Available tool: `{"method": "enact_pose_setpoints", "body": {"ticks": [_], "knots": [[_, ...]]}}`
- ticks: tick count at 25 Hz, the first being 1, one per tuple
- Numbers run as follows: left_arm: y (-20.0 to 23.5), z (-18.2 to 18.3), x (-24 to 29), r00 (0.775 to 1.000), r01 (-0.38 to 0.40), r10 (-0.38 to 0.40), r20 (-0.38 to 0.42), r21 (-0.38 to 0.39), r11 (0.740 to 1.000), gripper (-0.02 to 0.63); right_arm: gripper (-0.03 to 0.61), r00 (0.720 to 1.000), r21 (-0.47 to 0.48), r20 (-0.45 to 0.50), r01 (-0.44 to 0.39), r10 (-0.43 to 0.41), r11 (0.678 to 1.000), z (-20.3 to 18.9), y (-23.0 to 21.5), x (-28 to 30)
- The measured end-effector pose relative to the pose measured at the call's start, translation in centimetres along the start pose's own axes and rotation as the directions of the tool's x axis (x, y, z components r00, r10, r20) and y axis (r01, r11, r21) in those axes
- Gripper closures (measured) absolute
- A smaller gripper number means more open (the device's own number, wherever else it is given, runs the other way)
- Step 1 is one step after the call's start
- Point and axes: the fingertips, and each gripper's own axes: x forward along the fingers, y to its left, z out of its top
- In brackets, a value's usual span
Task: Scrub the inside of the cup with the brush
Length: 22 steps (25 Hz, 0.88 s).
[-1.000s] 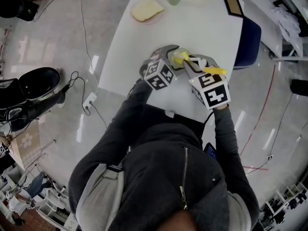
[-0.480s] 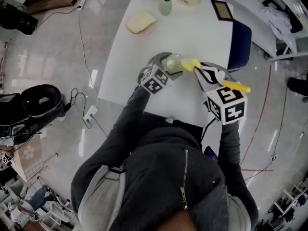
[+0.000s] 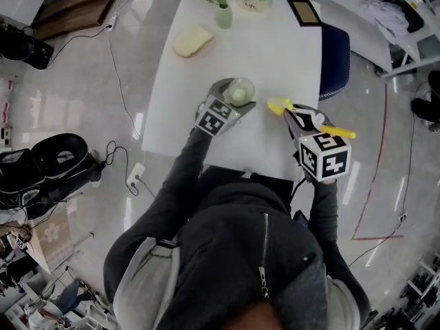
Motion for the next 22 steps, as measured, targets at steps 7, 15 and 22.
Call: {"method": "enact_pose_setpoints", "body": {"ticks": [7, 15, 22], "knots": [[-0.6, -0.1, -2.1, 1.000, -0.002, 0.002, 0.017, -0.053, 0.999, 0.146, 0.479, 0.999, 0.064, -0.037, -0.007, 0.009, 0.998, -2.5, -0.8, 1.5], [0.0, -1.1, -9.5, 0.989, -0.100, 0.116, 0.092, -0.164, 0.981, 0.360, 0.477, 0.998, 0.102, -0.047, -0.027, 0.032, 0.994, -3.4, -0.7, 3.0], [-0.5, 1.2, -12.1, 0.958, -0.143, 0.201, 0.204, -0.265, 0.954, 0.603, 0.476, 0.999, 0.120, -0.012, -0.044, 0.046, 0.992, -3.4, -0.1, 3.7]]}}
